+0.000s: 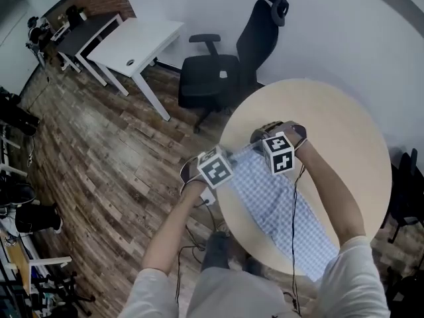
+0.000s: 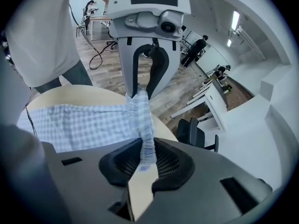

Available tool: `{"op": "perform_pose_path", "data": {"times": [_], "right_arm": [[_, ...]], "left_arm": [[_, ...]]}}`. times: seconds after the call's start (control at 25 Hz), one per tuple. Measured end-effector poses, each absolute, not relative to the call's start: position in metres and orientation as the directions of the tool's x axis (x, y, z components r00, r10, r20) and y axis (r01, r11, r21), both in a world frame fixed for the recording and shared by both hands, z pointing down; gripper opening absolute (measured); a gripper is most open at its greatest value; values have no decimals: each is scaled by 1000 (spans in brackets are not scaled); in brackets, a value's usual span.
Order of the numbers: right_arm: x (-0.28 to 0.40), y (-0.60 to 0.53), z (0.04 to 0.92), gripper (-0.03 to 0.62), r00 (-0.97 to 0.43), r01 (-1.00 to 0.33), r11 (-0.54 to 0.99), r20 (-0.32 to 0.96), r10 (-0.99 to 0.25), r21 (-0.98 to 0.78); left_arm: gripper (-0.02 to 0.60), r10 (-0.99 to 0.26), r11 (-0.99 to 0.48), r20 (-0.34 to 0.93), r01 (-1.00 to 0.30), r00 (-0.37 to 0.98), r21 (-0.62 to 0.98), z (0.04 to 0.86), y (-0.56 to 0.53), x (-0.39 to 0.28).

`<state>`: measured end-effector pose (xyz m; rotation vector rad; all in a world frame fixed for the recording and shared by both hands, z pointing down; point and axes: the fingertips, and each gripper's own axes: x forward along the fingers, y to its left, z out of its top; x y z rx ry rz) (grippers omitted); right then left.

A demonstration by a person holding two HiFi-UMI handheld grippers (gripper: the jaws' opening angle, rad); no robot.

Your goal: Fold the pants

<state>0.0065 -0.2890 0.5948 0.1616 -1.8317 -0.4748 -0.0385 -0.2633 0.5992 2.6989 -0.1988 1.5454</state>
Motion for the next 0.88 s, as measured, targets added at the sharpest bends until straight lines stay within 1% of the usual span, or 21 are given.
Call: {"op": "perform_pose_path", "data": {"times": [0.12, 0.32, 0.36, 0.44, 0.52, 0.56, 0.68, 0.8, 0.88], "right_arm": [[29, -219, 616, 87, -313, 135, 915, 892, -325, 381], [64, -139, 668, 92, -295, 130, 938, 916, -273, 321], [68, -128, 679, 99, -291, 125, 941, 918, -268, 314], [75, -108, 699, 136, -267, 136, 947, 932, -247, 290], [83, -94, 713, 150, -243, 157, 953, 946, -216, 258], [86, -91, 716, 160, -240, 160, 957, 950, -202, 243], [93, -78, 718, 172, -228, 182, 969, 966, -123, 166], [94, -53, 723, 173, -178, 238, 970, 984, -13, 56], [95, -43, 721, 170, -162, 250, 968, 987, 22, 19]], "left_arm": [[115, -124, -990, 894, -117, 430, -81, 620, -192, -17], [117, -102, -989, 923, -141, 372, -53, 672, -110, 18], [117, -98, -989, 930, -140, 355, -51, 684, -98, 21], [117, -72, -990, 942, -136, 329, -28, 703, -79, 26], [143, -24, -989, 944, -147, 328, 26, 711, -64, 31], [173, 1, -986, 942, -154, 335, 55, 711, -59, 33], [178, 54, -979, 933, -166, 356, 120, 709, -47, 35], [178, 77, -972, 920, -177, 384, 155, 710, -33, 31], [178, 80, -972, 912, -173, 401, 161, 707, -26, 26]]}}
